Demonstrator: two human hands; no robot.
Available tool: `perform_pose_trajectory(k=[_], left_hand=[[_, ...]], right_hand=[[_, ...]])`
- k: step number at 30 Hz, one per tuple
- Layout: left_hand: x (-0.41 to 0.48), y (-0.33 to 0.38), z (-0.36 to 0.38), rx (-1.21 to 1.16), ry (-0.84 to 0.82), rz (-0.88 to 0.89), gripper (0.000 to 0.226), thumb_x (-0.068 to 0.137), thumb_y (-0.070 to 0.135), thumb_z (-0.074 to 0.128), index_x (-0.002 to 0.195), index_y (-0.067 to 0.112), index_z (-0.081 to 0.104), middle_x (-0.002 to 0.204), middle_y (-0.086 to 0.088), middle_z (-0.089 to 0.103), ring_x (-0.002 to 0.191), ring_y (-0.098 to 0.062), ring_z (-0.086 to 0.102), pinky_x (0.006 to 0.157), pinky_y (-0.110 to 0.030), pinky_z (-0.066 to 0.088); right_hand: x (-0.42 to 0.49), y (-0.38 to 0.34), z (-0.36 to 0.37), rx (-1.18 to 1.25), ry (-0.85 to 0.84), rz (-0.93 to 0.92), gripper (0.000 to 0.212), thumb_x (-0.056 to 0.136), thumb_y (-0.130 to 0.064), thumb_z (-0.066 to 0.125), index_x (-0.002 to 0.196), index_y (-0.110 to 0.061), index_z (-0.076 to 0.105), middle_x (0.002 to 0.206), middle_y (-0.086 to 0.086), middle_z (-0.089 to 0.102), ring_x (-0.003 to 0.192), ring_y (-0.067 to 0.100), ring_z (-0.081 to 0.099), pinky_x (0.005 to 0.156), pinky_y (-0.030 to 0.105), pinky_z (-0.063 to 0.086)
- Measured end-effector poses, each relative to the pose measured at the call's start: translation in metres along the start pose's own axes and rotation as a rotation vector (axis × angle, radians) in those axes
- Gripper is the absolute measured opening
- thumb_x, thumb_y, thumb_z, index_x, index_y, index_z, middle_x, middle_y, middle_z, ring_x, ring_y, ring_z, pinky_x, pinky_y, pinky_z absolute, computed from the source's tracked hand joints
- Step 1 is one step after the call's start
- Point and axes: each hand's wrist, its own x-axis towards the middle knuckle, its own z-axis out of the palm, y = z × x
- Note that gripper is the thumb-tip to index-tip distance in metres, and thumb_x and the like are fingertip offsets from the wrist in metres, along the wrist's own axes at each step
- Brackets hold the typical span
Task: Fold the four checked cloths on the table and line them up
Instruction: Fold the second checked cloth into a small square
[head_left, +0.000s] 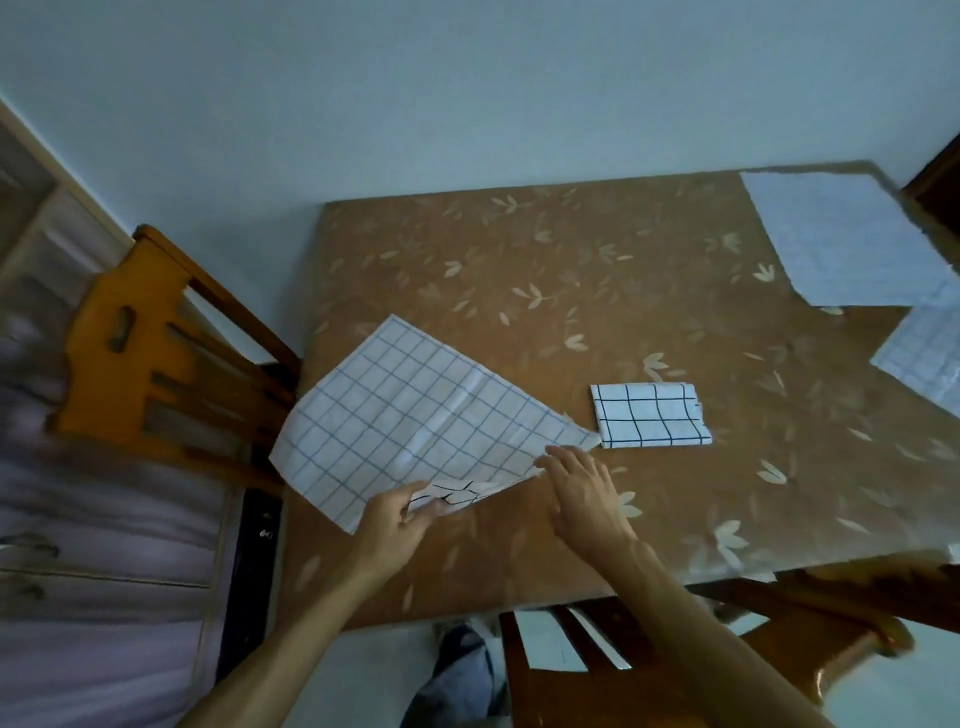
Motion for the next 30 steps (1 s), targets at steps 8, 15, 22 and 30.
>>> perform_pose_trajectory(k=[8, 15, 22, 30], left_hand=[[-0.038, -0.011, -0.033, -0.145, 0.045, -0.095, 0.016, 0.086, 0.031, 0.069, 0.097, 0.022, 0.077, 0.092, 0.001, 0.078, 0.090, -0.015, 0.072, 0.084, -0.043, 0.058], [-0.040, -0.026, -0.038, -0.073, 0.136, -0.143, 0.010, 0.095, 0.028, 0.065, 0.102, 0.024, 0.072, 0.094, 0.005, 0.074, 0.095, -0.018, 0.069, 0.084, -0.041, 0.057], [-0.048, -0.056, -0.055, -0.364, 0.311, -0.317, 0.015, 0.096, 0.012, 0.063, 0.109, 0.013, 0.069, 0.100, -0.004, 0.071, 0.099, -0.028, 0.067, 0.078, -0.035, 0.054], [-0.032, -0.092, -0.073, -0.419, 0.272, -0.415, 0.017, 0.094, 0.021, 0.067, 0.110, 0.019, 0.071, 0.107, -0.005, 0.073, 0.102, -0.027, 0.068, 0.093, -0.050, 0.055]], right_hand=[[-0.031, 0.001, -0.019, -0.014, -0.036, -0.011, 0.023, 0.089, -0.028, 0.056, 0.108, -0.017, 0.064, 0.109, 0.001, 0.068, 0.109, 0.020, 0.060, 0.107, 0.035, 0.032], [-0.050, -0.012, -0.048, 0.100, 0.005, -0.059, 0.021, 0.094, -0.035, 0.056, 0.106, -0.019, 0.055, 0.088, 0.000, 0.071, 0.078, 0.024, 0.067, 0.077, 0.036, 0.051], [-0.030, 0.004, -0.062, 0.131, -0.313, 0.005, 0.032, 0.077, -0.023, 0.080, 0.105, -0.022, 0.065, 0.107, -0.006, 0.065, 0.100, 0.015, 0.061, 0.080, 0.027, 0.051], [0.023, 0.004, -0.045, 0.414, -0.265, 0.078, 0.033, 0.084, -0.042, 0.072, 0.079, -0.010, 0.066, 0.072, -0.018, 0.046, 0.068, -0.003, 0.041, 0.065, 0.022, 0.036]])
